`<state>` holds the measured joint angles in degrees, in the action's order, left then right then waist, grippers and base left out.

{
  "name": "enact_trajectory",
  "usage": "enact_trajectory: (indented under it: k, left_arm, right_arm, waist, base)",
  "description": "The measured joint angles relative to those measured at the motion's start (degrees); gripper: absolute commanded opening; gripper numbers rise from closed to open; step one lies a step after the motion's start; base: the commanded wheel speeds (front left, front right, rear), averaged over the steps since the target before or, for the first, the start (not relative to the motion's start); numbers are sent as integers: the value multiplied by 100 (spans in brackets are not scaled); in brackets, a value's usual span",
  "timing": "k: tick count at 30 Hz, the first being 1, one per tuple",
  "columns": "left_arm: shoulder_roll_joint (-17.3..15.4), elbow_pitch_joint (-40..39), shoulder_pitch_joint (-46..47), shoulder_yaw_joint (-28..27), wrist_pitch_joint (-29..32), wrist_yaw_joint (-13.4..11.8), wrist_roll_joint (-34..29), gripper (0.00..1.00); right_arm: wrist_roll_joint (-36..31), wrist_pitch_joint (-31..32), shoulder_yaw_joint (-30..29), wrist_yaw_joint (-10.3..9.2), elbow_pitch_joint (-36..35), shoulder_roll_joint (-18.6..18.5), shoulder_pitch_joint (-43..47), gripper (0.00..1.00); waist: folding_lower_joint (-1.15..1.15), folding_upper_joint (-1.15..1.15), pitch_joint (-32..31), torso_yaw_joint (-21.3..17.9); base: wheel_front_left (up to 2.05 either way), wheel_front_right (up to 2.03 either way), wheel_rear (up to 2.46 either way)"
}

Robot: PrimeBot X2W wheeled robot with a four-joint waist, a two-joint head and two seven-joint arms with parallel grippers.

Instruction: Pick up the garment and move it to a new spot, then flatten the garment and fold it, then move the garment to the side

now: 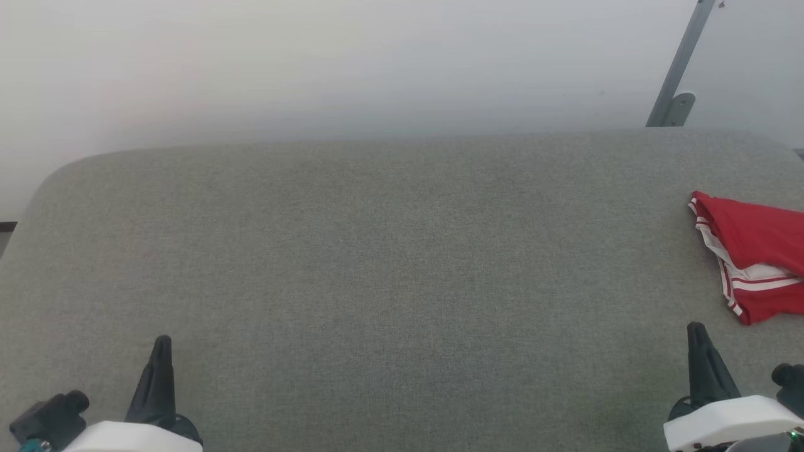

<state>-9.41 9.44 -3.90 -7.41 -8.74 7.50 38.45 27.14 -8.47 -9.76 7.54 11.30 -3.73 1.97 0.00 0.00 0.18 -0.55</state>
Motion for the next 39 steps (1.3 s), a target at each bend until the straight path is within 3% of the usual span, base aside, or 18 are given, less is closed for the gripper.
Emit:
enact_trajectory:
  k: [39]
  left_arm:
    - [315,222,482,38,740,-1,2626,0]
  right_arm:
    - [3193,731,158,-5,135,32,-388,0]
  waist:
    - [0,0,0,21]
  base:
    - [0,0,0]
